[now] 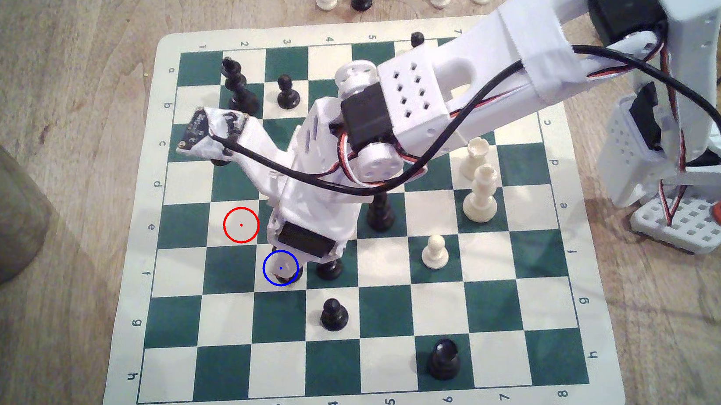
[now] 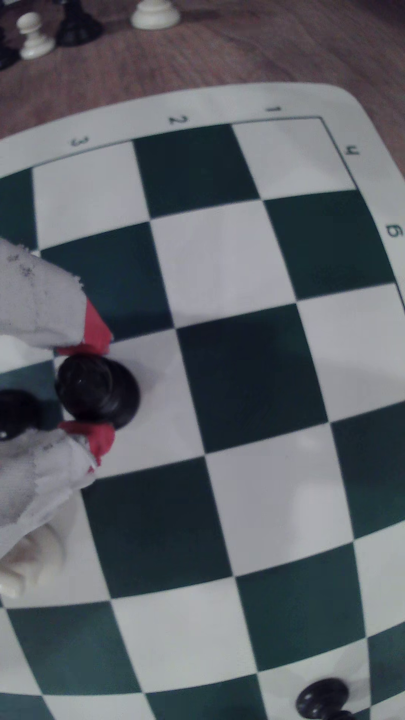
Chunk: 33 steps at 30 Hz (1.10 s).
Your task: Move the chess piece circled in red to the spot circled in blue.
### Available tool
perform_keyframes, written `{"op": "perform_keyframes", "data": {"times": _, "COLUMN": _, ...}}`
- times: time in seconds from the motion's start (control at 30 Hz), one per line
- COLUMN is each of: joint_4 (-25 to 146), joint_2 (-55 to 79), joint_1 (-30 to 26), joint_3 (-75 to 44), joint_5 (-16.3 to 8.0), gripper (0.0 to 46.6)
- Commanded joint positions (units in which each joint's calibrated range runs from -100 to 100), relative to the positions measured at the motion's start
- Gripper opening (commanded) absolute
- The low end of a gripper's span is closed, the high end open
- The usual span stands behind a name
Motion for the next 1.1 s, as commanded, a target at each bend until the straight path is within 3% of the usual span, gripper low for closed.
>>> {"op": "perform_keyframes", "data": {"times": 0.0, "joint_4": -0.8, "joint_2": -1.24, "joint_1": 0.47, "joint_3": -5.45, "joint_5": -0.34, "gripper": 0.2}}
{"op": "perform_keyframes", "data": {"times": 0.63, "joint_4": -0.96, "joint_2": 0.46, "joint_1": 1.33, "joint_3": -6.44, "joint_5": -0.34, "gripper": 0.6}}
{"op": "perform_keyframes", "data": {"times": 0.77, "joint_4": -0.96, "joint_2": 0.46, "joint_1": 1.56, "joint_3": -6.54, "joint_5": -0.34, "gripper": 8.2}}
{"op": "perform_keyframes", "data": {"times": 0.8, "joint_4": -0.96, "joint_2": 0.46, "joint_1": 1.64, "joint_3": -6.54, "joint_5": -0.39, "gripper": 14.9}}
{"op": "perform_keyframes", "data": {"times": 0.83, "joint_4": -0.96, "joint_2": 0.29, "joint_1": 1.64, "joint_3": -6.44, "joint_5": -0.54, "gripper": 17.1}}
{"op": "perform_keyframes", "data": {"times": 0.97, "joint_4": -0.88, "joint_2": -1.84, "joint_1": 1.95, "joint_3": -5.27, "joint_5": -0.68, "gripper": 24.3}}
{"op": "perform_keyframes", "data": {"times": 1.07, "joint_4": -0.55, "joint_2": -3.53, "joint_1": 2.11, "joint_3": -4.63, "joint_5": -0.59, "gripper": 25.1}}
